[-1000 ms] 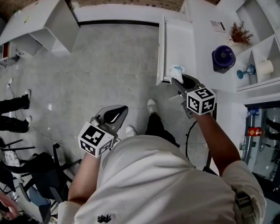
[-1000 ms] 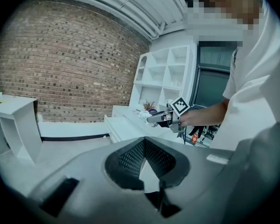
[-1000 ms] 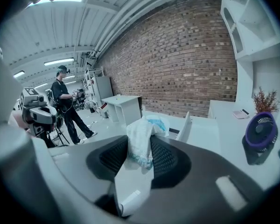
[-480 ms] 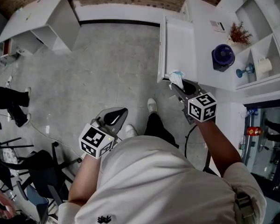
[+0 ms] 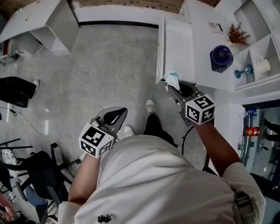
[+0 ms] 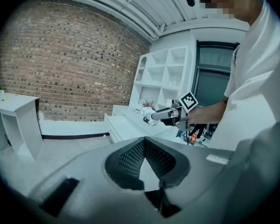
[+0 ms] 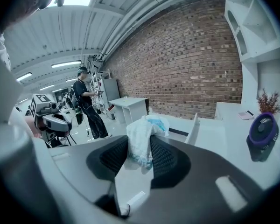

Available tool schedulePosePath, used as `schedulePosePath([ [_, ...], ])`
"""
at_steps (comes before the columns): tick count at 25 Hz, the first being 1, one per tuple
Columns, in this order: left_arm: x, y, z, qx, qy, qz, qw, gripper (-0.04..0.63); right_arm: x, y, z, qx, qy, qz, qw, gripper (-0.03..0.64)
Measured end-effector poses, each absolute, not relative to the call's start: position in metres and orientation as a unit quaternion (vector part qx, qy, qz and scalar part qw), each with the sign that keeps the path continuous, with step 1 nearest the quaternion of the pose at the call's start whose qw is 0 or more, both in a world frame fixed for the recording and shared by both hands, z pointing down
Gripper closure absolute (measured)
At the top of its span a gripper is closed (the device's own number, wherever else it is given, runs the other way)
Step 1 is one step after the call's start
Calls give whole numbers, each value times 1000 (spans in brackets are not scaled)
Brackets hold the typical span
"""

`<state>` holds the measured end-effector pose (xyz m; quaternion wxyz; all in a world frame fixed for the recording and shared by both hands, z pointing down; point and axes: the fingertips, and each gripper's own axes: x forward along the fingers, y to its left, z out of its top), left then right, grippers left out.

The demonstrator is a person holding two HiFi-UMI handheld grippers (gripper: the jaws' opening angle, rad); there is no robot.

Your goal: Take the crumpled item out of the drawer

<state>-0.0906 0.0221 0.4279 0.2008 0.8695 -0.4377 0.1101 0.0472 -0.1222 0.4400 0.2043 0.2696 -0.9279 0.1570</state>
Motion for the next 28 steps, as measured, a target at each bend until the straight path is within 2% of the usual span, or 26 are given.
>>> schedulePosePath([
  [28,-74,-8,436,870,-425,126,217,591,63,-147,447,269,-927,167,201,467],
])
